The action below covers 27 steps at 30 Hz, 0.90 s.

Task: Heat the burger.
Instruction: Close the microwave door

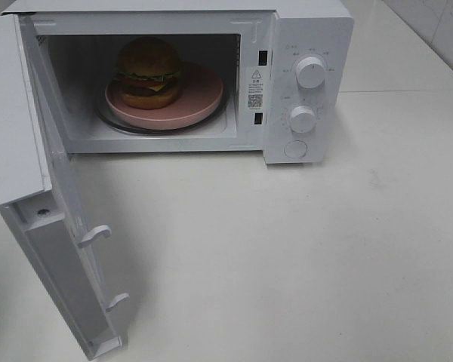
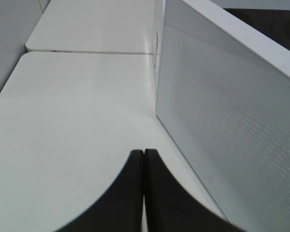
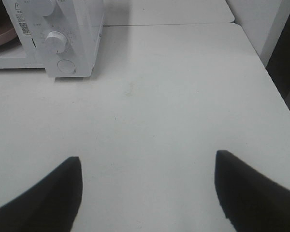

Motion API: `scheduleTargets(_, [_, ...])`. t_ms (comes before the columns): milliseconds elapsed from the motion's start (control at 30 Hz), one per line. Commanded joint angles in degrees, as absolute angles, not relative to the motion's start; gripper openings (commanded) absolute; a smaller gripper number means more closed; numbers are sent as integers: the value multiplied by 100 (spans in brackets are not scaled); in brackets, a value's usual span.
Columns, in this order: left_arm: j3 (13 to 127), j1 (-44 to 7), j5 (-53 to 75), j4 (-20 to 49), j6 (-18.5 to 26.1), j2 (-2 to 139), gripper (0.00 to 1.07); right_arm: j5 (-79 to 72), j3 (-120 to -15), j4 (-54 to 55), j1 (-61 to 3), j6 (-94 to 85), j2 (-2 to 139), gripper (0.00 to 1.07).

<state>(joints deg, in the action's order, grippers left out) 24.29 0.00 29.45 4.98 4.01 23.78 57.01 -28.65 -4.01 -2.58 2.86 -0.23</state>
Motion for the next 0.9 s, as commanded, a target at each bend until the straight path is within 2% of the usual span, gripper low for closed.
scheduleTargets(33, [2091, 6, 1845, 642, 435, 2687, 0, 5689, -2859, -384, -223, 235, -178, 75])
scheduleTargets(67, [2091, 6, 1845, 642, 435, 2687, 0, 5689, -2859, -384, -223, 235, -178, 75])
scheduleTargets(233, [1381, 6, 0, 653, 435, 3100, 0, 5689, -2859, -384, -223, 235, -178, 75])
scheduleTargets(400, [1037, 6, -1186, 653, 384, 3592, 0, 5689, -2859, -384, -223, 235, -178, 75])
scheduleTargets(700, [1031, 0, -2120, 275, 269, 4767, 0, 5689, -2859, -384, -223, 235, -178, 75])
scheduleTargets(767, [1031, 0, -2424, -34, -149, 5197, 0, 5689, -2859, -384, -223, 235, -178, 75])
scheduleTargets(800, [1031, 0, -2424, -34, -149, 5197, 0, 5689, -2859, -384, -223, 235, -178, 75])
scheduleTargets(833, [1031, 0, -2561, -269, -510, 5483, 0, 5689, -2859, -384, -223, 235, -178, 75])
scheduleTargets(867, [1037, 0, -2647, -378, -676, 5615, 0, 5689, -2859, -384, -223, 235, -178, 75])
scheduleTargets(900, [1037, 0, -2647, -378, -676, 5615, 0, 5689, -2859, -384, -223, 235, -178, 75])
